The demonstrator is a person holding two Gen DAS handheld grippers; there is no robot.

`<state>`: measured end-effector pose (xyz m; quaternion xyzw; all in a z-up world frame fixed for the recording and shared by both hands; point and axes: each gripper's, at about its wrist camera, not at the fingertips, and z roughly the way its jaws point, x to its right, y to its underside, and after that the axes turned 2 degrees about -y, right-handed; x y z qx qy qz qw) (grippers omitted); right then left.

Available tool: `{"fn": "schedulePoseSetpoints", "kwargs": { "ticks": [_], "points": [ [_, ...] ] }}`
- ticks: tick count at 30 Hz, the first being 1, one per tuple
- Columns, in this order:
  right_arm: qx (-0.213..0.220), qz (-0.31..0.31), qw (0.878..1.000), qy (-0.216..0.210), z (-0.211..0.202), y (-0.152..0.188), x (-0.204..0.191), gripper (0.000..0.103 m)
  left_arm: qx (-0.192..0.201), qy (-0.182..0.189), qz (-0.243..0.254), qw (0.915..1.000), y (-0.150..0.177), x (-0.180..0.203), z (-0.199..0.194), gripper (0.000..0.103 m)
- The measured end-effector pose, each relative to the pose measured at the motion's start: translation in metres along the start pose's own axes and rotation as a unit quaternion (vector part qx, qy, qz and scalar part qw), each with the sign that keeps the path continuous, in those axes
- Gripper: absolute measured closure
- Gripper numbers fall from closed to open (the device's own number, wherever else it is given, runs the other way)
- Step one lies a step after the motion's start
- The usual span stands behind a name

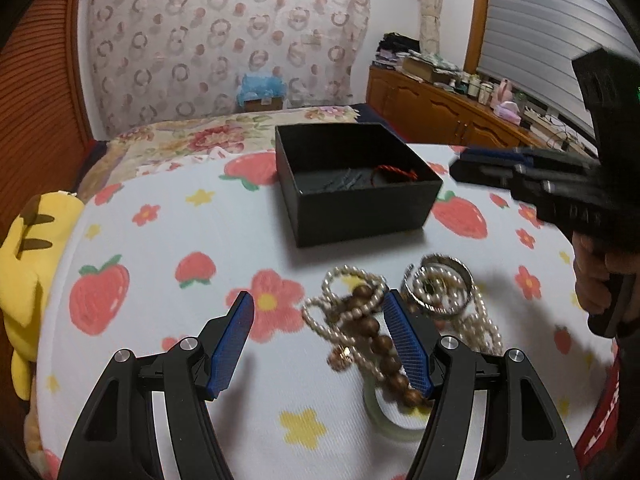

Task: Organize jewelry
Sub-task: 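Return the left gripper to the pile and grasp the long bead necklace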

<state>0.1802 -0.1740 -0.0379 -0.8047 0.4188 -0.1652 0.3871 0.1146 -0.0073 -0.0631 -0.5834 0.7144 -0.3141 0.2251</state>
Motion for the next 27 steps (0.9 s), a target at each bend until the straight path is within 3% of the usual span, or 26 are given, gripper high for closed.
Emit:
{"fn": "schedulePoseSetpoints", "kwargs": {
  "ticks": [3,7,15,22,24,27],
  "points": [
    [-0.019,0.0,1.0,-0.001,-0.001,0.02,-0.003,0.081,-0.002,0.007,0.0,1.0,0.007,0.002,-0.003,0.039],
    [-0.028,0.006,1.0,-0.008,-0.004,0.038,-0.005,0.081,-0.008,0.014,0.014,0.9998,0.012,0.01,-0.002,0.039],
    [-0.047,0.015,0.999,-0.012,0.009,0.041,-0.003,0.087,-0.022,0.021,0.056,0.9979,0.002,0.029,0.016,0.066],
    [-0.046,0.011,0.999,-0.016,0.012,0.042,-0.007,0.087,-0.033,0.019,0.067,0.997,-0.004,0.028,0.028,0.077],
    [-0.048,0.01,0.999,-0.017,0.012,0.043,-0.008,0.087,-0.036,0.02,0.066,0.9969,-0.005,0.027,0.029,0.087],
    [-0.053,0.008,0.998,-0.017,0.013,0.045,-0.009,0.087,-0.037,0.023,0.062,0.9971,-0.004,0.024,0.029,0.089]
  ]
}}
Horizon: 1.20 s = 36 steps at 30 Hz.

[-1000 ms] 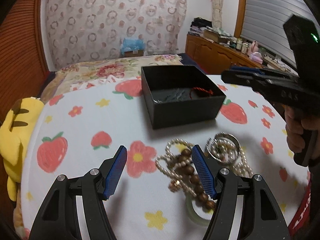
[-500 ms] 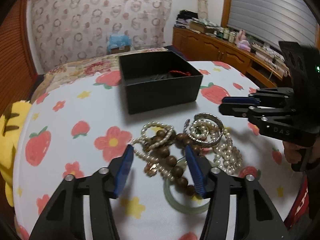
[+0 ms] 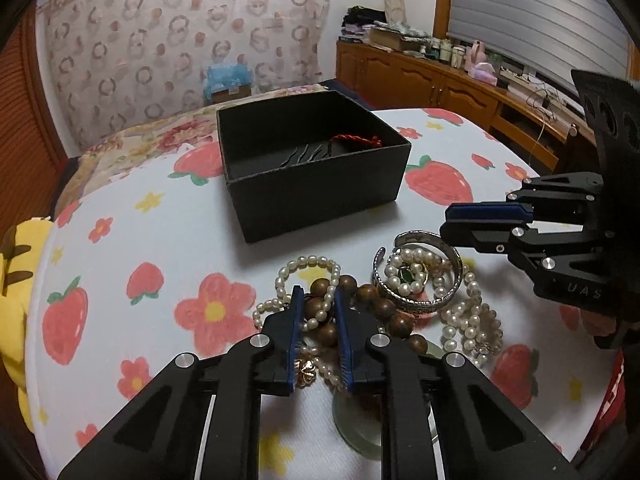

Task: Organize jewelry
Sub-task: 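Return the left gripper to the pile and grasp the long bead necklace, then lift the necklace with the left gripper while the right gripper grasps the brown wooden bead bracelet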

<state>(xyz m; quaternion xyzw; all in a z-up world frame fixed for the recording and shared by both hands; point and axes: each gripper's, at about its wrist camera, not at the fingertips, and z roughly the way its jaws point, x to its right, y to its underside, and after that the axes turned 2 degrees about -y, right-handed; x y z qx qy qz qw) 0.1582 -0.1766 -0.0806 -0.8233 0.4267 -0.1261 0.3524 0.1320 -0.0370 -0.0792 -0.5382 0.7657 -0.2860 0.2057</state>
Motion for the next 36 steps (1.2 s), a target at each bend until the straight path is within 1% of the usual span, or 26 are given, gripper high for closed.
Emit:
{"fn": "schedulePoseSetpoints", "kwargs": {
  "ticks": [1,4,5,6,10,13,17,21,25,26,27,36],
  "points": [
    [-0.002,-0.001,1.0,0.0,0.001,0.001,0.0,0.087,-0.003,-0.004,-0.001,1.0,0.001,-0.001,0.0,0.089],
    [-0.006,-0.001,1.0,0.001,0.004,0.002,-0.001,0.087,0.011,-0.009,-0.01,0.9998,0.0,-0.005,-0.008,0.091],
    [-0.006,-0.001,1.0,0.002,0.005,0.003,-0.002,0.087,0.016,-0.009,-0.015,0.9997,0.0,-0.006,-0.011,0.099],
    [-0.007,-0.001,1.0,0.002,0.005,0.003,-0.001,0.087,0.022,-0.011,-0.021,0.9995,-0.001,-0.009,-0.015,0.099],
    [-0.01,-0.003,1.0,0.005,0.007,0.003,-0.001,0.087,0.038,-0.013,-0.033,0.9986,-0.004,-0.019,-0.027,0.099],
    [-0.012,-0.002,1.0,0.007,0.008,0.002,-0.001,0.087,0.039,-0.02,-0.03,0.9986,-0.006,-0.022,-0.029,0.099],
    [-0.016,-0.002,1.0,0.014,0.01,0.0,0.001,0.087,0.048,-0.023,-0.04,0.9978,-0.008,-0.027,-0.035,0.099],
    [-0.027,0.005,1.0,0.005,0.017,-0.003,0.006,0.087,0.069,-0.026,-0.046,0.9962,-0.013,-0.031,-0.049,0.099],
    [-0.038,0.003,0.999,0.007,0.023,-0.004,0.007,0.087,0.079,-0.033,-0.047,0.9952,-0.019,-0.034,-0.057,0.099],
    [-0.038,0.004,0.999,0.005,0.023,-0.004,0.007,0.095,0.081,-0.035,-0.048,0.9949,-0.02,-0.035,-0.059,0.099],
    [-0.035,0.005,0.999,-0.002,0.021,-0.004,0.007,0.097,0.083,-0.036,-0.049,0.9947,-0.021,-0.036,-0.06,0.099],
    [-0.017,-0.023,1.0,-0.003,0.001,-0.012,-0.002,0.099,0.104,-0.044,-0.048,0.9924,-0.034,-0.037,-0.077,0.099]
  ]
}}
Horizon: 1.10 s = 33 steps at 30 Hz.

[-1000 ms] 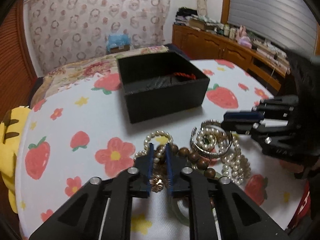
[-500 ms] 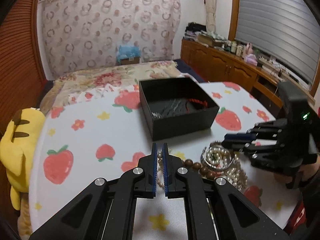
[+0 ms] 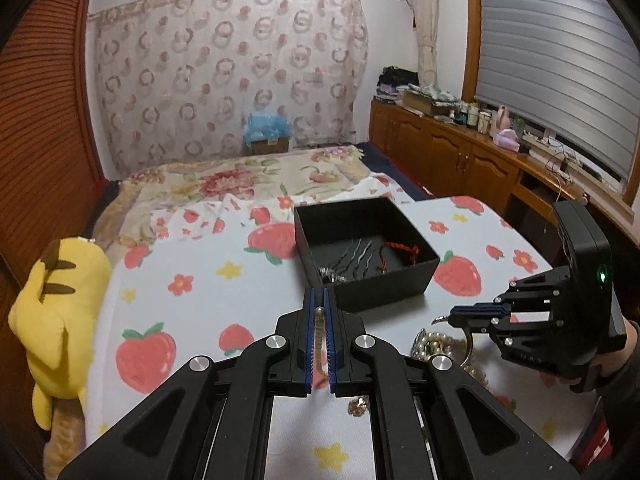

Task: Organize jewelry
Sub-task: 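Lift the necklace with the left gripper while the right gripper grasps the brown wooden bead bracelet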

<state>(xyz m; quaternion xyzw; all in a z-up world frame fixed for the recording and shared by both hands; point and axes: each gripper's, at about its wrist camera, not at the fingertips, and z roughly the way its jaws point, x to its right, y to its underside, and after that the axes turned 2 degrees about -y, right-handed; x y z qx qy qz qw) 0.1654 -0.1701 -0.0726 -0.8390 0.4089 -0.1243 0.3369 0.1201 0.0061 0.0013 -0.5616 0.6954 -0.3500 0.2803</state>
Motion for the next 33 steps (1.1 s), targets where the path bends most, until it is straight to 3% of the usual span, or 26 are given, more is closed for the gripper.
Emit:
{"fn": "schedulePoseSetpoints", "kwargs": {
  "ticks": [21,33],
  "points": [
    [0.06,0.0,0.998,0.013,-0.031,-0.029,0.008,0.099,0.05,-0.008,0.015,0.9986,-0.054,0.009,-0.028,0.099],
    [0.071,-0.001,0.997,0.014,-0.036,-0.036,0.007,0.099,0.084,-0.01,0.024,0.9961,-0.08,0.017,-0.057,0.099]
  ]
}}
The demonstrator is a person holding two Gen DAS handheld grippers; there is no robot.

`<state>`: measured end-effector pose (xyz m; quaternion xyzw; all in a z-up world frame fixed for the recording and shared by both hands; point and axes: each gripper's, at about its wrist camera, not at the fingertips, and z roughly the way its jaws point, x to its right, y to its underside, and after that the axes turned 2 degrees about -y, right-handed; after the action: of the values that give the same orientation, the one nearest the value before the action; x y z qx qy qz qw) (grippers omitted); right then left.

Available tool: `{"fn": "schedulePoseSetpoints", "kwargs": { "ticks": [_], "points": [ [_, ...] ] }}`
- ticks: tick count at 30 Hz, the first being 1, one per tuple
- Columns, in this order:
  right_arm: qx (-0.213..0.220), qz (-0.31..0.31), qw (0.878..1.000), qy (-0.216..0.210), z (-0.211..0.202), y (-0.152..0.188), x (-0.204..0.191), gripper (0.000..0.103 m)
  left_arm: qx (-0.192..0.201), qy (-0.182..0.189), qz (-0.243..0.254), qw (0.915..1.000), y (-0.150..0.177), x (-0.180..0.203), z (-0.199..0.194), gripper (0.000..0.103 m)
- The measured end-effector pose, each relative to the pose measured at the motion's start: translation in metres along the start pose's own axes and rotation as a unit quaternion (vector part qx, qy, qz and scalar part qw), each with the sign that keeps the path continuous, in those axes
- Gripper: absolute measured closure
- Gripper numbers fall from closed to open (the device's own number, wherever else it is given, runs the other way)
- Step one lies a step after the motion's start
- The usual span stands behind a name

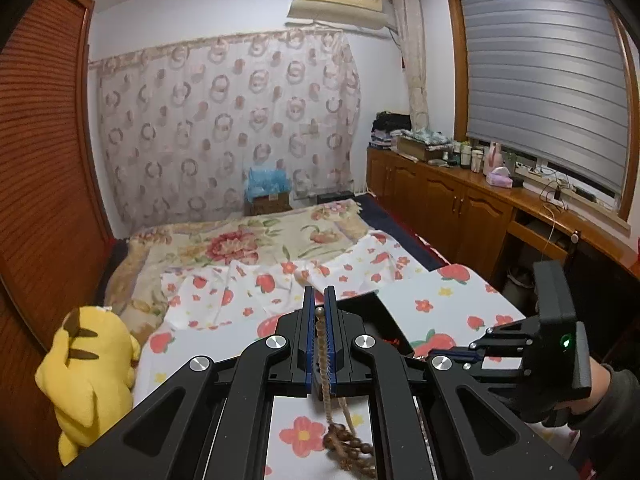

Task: Organize jewelry
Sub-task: 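Lift the necklace with the left gripper while the right gripper grasps the brown wooden bead bracelet, then carry the necklace and the bracelet toward the black box with both grippers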

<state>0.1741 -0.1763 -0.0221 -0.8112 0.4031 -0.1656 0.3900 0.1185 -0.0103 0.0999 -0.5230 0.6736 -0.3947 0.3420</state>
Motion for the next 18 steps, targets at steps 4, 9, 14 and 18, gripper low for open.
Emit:
{"fn": "schedulePoseSetpoints", "kwargs": {
  "ticks": [4,9,14,18],
  "points": [
    [0.001,0.0,1.0,0.001,0.0,-0.002,0.0,0.099,0.01,0.0,0.003,0.9999,-0.007,0.002,-0.008,0.099],
    [-0.003,0.0,1.0,0.002,0.001,-0.001,-0.001,0.099,0.019,0.007,-0.001,0.9998,-0.016,0.004,-0.017,0.099],
    [-0.004,0.004,1.0,-0.001,0.0,0.0,-0.001,0.099,0.04,0.007,0.007,0.9991,-0.031,0.011,-0.032,0.099],
    [-0.012,0.005,1.0,-0.004,0.004,0.006,0.0,0.099,0.044,0.006,0.011,0.999,-0.034,0.015,-0.035,0.099]
  ]
}}
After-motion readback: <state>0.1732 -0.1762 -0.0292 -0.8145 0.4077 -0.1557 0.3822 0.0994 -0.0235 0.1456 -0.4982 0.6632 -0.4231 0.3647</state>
